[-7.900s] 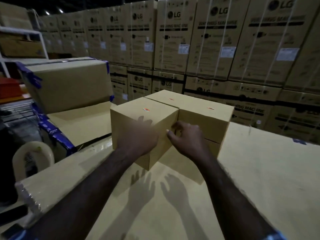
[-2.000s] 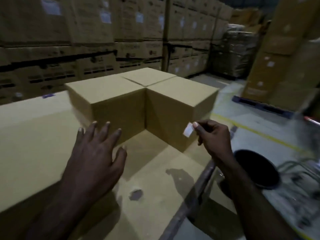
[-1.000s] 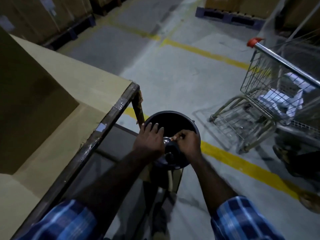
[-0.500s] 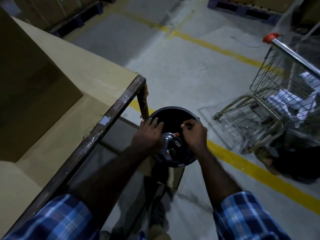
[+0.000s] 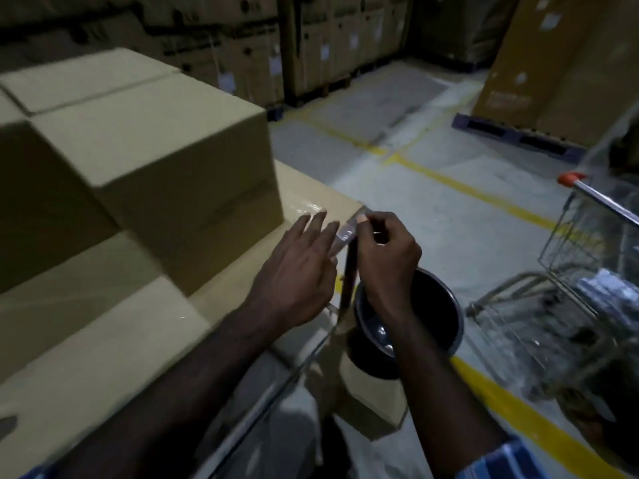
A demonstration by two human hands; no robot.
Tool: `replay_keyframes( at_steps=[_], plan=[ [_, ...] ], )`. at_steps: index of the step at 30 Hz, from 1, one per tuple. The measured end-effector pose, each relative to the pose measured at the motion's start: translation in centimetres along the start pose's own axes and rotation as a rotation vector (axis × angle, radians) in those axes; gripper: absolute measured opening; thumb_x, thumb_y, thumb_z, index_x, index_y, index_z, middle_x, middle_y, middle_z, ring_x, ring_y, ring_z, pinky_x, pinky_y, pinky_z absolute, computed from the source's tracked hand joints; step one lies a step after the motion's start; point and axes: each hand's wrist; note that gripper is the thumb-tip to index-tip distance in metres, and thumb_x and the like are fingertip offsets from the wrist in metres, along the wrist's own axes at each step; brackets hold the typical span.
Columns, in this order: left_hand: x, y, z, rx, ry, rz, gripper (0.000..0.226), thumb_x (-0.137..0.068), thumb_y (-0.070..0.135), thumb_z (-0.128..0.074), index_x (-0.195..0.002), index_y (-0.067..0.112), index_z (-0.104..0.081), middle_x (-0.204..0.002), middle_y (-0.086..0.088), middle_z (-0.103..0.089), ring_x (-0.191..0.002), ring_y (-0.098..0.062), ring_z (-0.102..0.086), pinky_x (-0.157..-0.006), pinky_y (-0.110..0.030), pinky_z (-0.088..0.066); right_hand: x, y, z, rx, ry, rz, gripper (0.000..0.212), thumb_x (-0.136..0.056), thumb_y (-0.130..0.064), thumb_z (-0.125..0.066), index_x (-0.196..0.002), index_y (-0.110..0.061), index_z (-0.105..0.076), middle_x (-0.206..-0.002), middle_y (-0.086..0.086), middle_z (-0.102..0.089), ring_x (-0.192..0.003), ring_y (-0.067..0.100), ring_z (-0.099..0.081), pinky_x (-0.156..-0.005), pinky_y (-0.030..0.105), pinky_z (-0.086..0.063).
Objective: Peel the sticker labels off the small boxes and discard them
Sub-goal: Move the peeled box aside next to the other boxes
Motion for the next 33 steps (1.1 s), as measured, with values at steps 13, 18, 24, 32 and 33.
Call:
replay_keyframes(
  at_steps=[13,18,24,32,33],
  plan=[
    [28.4,-13.6,28.7,-0.304,0.385,0.5,0.062,-0.094,0.034,-0.052,-0.149,0.017,-0.031,-0.159,-0.006,-0.021,-0.147,-0.025,-0.015,-0.118,-0.044,-0.019,25.5,-25.4,-17.1,-0.301,-0.398,0.376,0.012,-0.092,-0.034,-0.059,-0.088,-0.023,-0.062,-0.087,-0.002,-0.065,-0.078,0.01,-0.06,-0.064,0.017,-0.042],
    [37.6,-20.4,36.0,-0.461,0.4,0.786,0.062,-0.094,0.045,-0.047,-0.148,0.017,-0.035,-0.158,-0.01,-0.023,-0.145,-0.031,-0.019,-0.116,-0.051,-0.02,34.2,-30.7,-23.1,-0.184,-0.749,0.485,0.038,-0.092,-0.045,-0.057,-0.121,-0.02,-0.056,-0.121,0.0,-0.057,-0.101,0.01,-0.053,-0.081,0.033,-0.052],
    [44.5,-27.1,38.5,-0.452,0.169,1.152,0.072,-0.088,0.071,-0.03,-0.142,0.024,-0.042,-0.155,-0.015,-0.027,-0.138,-0.044,-0.027,-0.109,-0.061,-0.026,38.9,-30.7,-27.8,0.044,-0.938,0.466,0.059,-0.089,-0.055,-0.055,-0.136,-0.021,-0.046,-0.141,0.003,-0.048,-0.122,0.023,-0.052,-0.093,0.049,-0.052],
    [45.1,-28.3,37.7,-0.32,0.134,1.251,0.078,-0.083,0.077,-0.032,-0.133,0.019,-0.043,-0.133,-0.021,-0.046,-0.111,-0.041,-0.052,-0.083,-0.047,-0.049,38.8,-29.5,-28.0,0.099,-0.917,0.425,0.052,-0.092,-0.048,-0.055,-0.135,-0.023,-0.044,-0.131,0.008,-0.059,-0.107,0.025,-0.063,-0.081,0.046,-0.059],
    [44.5,-27.7,37.3,-0.329,0.133,1.238,0.077,-0.083,0.077,-0.033,-0.131,0.018,-0.044,-0.13,-0.021,-0.048,-0.108,-0.039,-0.054,-0.079,-0.043,-0.049,38.3,-29.2,-27.7,0.109,-0.889,0.418,0.051,-0.091,-0.047,-0.056,-0.134,-0.023,-0.045,-0.128,0.008,-0.06,-0.104,0.023,-0.064,-0.079,0.045,-0.06]
  ],
)
Point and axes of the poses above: each hand's wrist, its own x-axis away from the middle knuckle, its own z-axis out of the back of the hand, y = z × x
